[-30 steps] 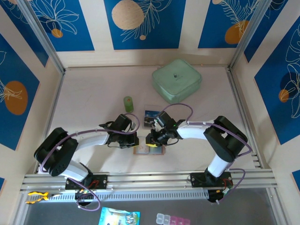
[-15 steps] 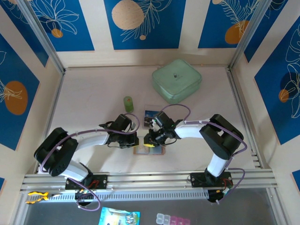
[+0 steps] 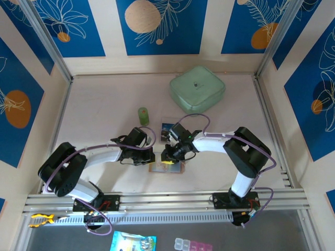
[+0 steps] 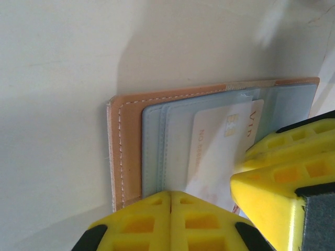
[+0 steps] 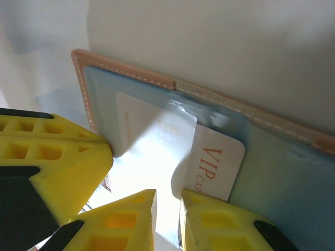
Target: Take the credit cards out of the card holder
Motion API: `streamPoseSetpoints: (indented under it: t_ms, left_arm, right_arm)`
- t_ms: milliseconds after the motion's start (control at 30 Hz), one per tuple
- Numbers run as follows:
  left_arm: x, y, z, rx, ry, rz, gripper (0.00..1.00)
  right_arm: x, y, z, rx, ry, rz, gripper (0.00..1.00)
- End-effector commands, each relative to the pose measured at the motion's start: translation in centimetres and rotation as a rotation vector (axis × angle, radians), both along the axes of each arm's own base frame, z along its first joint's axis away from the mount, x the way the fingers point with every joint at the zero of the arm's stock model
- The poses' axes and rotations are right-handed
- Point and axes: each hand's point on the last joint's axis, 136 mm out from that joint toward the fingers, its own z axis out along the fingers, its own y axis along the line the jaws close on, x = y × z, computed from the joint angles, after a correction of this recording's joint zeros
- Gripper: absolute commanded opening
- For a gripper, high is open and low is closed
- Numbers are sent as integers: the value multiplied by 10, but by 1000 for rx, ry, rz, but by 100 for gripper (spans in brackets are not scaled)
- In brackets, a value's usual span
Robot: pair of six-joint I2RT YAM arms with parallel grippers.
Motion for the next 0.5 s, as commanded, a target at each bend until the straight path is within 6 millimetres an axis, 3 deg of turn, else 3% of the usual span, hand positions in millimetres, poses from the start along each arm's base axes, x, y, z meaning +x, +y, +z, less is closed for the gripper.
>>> streamPoseSetpoints:
  t_ms: [0, 200, 467]
  left_arm:
    - [-8, 13, -9, 66, 18, -1, 3]
    - [-8, 13, -4, 59, 12, -1, 3]
    - [-5, 4, 14, 12, -10, -7, 3]
  right_arm:
    - [-7, -12, -4, -72, 2, 16, 21]
    - [-3, 5, 21, 66, -44, 33, 21]
    - [-3, -8, 27, 53, -62, 9, 21]
